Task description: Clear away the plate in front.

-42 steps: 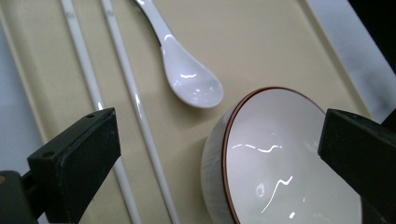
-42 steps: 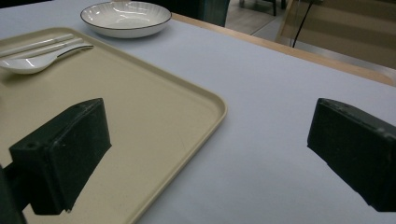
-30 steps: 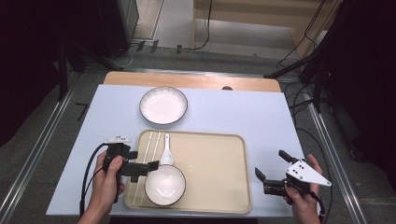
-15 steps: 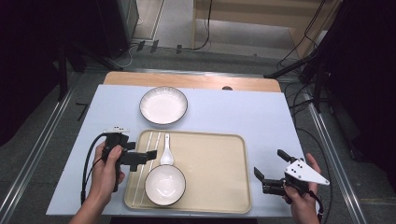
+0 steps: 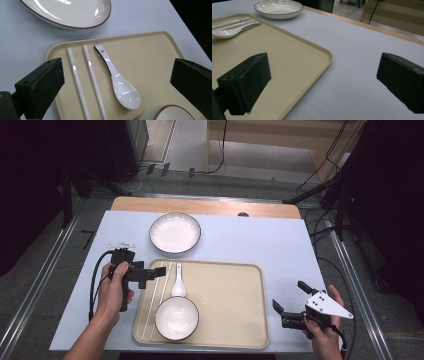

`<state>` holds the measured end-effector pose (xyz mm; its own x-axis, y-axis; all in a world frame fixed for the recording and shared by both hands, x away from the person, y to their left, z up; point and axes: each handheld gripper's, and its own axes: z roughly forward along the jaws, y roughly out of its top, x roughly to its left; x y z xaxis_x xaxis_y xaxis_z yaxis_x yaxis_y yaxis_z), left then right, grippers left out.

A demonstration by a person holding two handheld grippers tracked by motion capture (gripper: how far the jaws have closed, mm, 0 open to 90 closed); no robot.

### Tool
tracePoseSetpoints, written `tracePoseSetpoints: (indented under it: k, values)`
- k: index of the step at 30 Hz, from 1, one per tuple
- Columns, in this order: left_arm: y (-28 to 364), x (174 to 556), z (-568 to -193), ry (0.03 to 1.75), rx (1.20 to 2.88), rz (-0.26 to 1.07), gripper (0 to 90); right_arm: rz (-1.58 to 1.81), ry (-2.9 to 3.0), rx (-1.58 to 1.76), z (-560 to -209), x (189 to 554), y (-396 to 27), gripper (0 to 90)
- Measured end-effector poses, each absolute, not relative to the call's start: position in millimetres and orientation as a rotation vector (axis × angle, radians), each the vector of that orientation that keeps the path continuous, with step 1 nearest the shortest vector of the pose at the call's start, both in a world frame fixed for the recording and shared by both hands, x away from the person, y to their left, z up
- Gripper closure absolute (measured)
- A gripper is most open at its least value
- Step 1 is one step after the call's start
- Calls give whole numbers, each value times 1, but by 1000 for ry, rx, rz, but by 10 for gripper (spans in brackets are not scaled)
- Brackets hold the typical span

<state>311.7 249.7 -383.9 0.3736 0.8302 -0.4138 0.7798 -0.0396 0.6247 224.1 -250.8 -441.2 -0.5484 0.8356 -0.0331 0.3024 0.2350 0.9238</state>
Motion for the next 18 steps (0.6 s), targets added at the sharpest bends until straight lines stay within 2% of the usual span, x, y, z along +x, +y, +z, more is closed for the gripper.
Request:
tracePoseSetpoints:
  k: [18]
  values:
    - [252, 353, -392, 1424, 1800, 112, 0, 1294, 1976, 1045, -442, 224, -251, 0]
